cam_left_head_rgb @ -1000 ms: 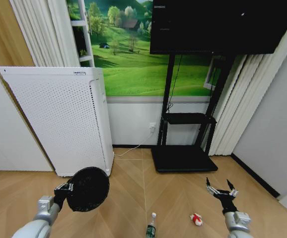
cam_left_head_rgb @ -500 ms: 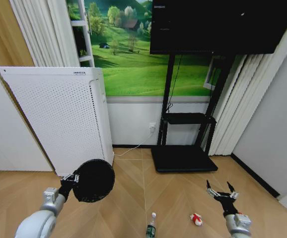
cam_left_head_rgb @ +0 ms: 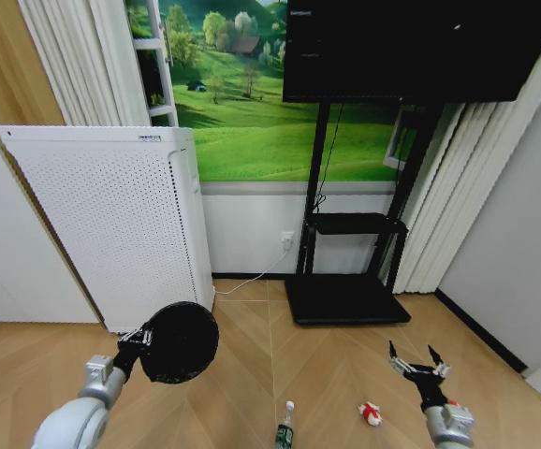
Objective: Pick up the trash bin and place the garbage on the floor into it.
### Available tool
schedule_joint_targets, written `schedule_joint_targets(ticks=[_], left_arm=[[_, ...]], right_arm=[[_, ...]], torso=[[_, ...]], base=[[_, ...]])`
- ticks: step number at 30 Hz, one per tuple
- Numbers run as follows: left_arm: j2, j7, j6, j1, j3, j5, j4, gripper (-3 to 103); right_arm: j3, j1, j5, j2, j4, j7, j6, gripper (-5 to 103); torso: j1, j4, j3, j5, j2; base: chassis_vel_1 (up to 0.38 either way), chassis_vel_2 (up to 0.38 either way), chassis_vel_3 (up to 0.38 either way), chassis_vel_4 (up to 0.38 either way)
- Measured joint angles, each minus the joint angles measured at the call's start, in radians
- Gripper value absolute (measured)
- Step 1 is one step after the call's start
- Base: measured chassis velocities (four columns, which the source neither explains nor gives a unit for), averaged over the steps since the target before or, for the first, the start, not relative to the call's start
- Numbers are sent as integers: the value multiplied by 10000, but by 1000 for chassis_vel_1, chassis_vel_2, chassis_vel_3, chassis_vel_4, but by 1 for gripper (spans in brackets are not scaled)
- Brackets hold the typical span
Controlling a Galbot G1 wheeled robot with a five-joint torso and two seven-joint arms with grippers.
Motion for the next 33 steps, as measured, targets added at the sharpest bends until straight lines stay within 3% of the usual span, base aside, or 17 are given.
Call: schedule_joint_targets(ticks=[11,13,15,17,33], left_arm=[[-31,242,-241,-8,-14,-40,-16,4],[-42,444,-383,-15,11,-39,-9,4],[-55,1092,-767,-19,13,25,80,4],[-82,1191,-826,-18,18,36,104,4],[-141,1248,-857,-17,8,31,148,4]], right_arm=[[6,56,-61,4,-72,-63,29,100],[15,76,-97,4,-85,-85,53,100],[19,95,-117,7,-117,-97,65,100],[19,105,-131,10,-138,-99,65,100],[-48,221,-180,33,-211,-139,43,100]], torso=[[0,0,0,0,0],[0,0,0,0,0],[0,-1,0,0,0],[0,-1,0,0,1],[-1,0,0,0,0]], base=[[0,0,0,0],[0,0,0,0],[0,0,0,0],[0,0,0,0],[0,0,0,0]])
